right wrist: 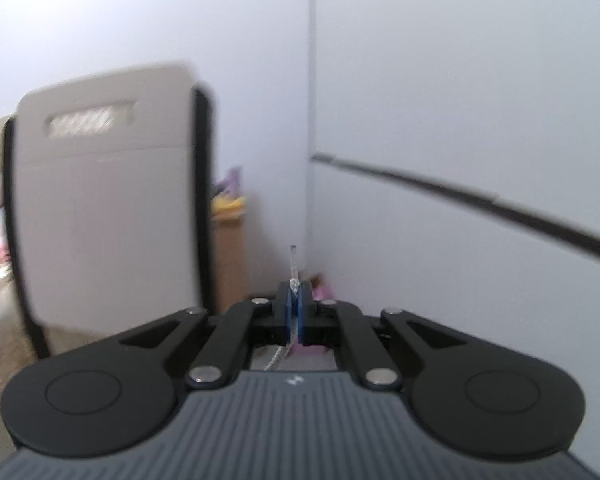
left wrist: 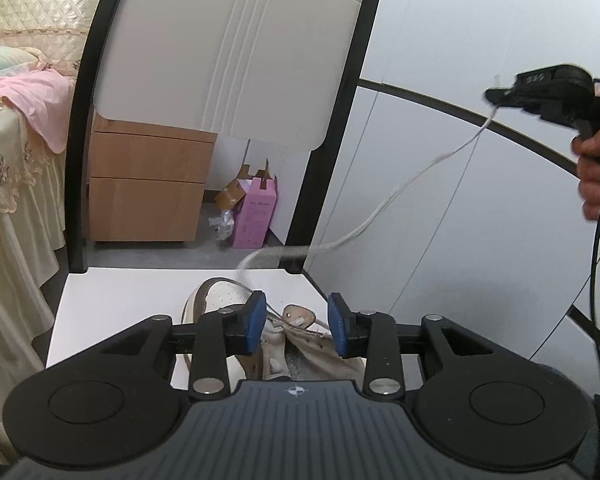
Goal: Lace up shoes with both hands
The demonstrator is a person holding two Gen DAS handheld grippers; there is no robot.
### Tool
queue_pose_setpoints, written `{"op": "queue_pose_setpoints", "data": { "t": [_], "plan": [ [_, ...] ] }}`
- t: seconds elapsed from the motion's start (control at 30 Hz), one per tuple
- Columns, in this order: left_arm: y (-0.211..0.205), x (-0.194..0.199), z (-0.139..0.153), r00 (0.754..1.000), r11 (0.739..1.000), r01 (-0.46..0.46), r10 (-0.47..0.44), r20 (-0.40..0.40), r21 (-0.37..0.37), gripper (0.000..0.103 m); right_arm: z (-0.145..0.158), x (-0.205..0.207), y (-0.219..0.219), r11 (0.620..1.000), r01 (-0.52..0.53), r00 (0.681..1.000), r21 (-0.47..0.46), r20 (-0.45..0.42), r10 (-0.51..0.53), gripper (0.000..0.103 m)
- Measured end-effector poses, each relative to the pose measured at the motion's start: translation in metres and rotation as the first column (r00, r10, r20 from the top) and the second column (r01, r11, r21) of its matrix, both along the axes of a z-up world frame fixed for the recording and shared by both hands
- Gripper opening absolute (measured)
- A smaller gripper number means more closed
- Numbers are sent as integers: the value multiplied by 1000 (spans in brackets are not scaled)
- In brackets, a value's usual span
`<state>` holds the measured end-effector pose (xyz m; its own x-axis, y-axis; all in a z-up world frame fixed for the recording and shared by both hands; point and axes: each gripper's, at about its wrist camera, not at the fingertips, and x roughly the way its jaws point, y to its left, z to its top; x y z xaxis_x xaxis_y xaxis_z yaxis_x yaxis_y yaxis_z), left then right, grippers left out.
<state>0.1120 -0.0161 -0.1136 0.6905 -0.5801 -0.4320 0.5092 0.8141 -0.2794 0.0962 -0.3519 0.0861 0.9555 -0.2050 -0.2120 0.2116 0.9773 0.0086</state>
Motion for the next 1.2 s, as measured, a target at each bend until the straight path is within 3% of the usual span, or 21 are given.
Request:
{"op": "queue_pose_setpoints", "data": {
  "t": [0.2,0.37,0.5,0.67,0.77,0.9,1.03,1.13,1.2],
  "plan": [
    [-3,0,-4,1000,999,-24,25,-8,32,38,23,-9,-32,996,88,995,8,44,-88,4],
    [-7,0,-10,998,996,-50,52,-32,73,38,13,-10,-29,990,84,996,-110,3,-84,4],
    [-7,0,-15,995,991,-81,86,-47,104,38,-20,-6,0,973,-29,995,-228,-104,5,4],
    [-7,-1,-18,992,987,-107,115,-52,123,38,-63,2,49,931,-255,951,-262,-242,192,4],
    [-9,1,-22,993,986,-90,100,-67,140,38,-87,9,82,877,-416,889,-240,-312,337,4],
    [-11,0,-26,992,982,-101,111,-55,157,38,-123,10,125,749,-644,727,-155,-427,537,4],
    [-12,2,-27,990,979,-123,133,-50,162,36,-146,35,158,640,-763,572,-88,-553,605,4],
    [-10,5,-26,988,980,-141,149,-47,144,30,-166,46,164,613,-788,503,-51,-628,594,4],
    [-10,7,-25,987,980,-145,152,-44,137,25,-169,51,166,597,-802,469,-13,-633,616,4]
  ]
}}
